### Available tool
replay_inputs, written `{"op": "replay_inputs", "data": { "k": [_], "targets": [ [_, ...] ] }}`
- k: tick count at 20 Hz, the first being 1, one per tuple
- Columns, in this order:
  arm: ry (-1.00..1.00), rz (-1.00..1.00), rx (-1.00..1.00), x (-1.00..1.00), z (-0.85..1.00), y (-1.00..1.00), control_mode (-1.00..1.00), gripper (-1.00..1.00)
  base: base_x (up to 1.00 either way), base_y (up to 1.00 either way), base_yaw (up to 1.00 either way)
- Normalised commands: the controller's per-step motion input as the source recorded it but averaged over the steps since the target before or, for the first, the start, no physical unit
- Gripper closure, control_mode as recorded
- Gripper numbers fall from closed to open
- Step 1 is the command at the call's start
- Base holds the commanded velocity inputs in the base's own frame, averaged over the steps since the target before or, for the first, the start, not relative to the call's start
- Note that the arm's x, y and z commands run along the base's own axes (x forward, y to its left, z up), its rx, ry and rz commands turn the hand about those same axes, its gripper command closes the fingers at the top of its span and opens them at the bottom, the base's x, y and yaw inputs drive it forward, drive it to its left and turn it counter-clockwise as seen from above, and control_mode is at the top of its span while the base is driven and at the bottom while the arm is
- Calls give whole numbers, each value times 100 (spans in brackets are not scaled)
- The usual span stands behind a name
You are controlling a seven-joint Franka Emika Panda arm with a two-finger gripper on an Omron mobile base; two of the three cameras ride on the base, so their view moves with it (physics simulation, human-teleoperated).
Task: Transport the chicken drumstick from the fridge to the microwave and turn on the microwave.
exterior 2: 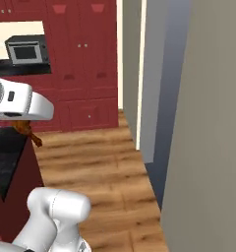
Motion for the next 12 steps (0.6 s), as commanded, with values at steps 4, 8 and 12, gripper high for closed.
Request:
{"op": "replay_inputs", "data": {
  "k": [4, 8, 12],
  "targets": [
    [0, 0, 0, 0, 0, 0, 100, 100, 100, -19, 32],
    [0, 0, 0, 0, 0, 0, 100, 100, 99, -25, 35],
    [0, 0, 0, 0, 0, 0, 100, 100, 97, -11, 34]
  ]
}}
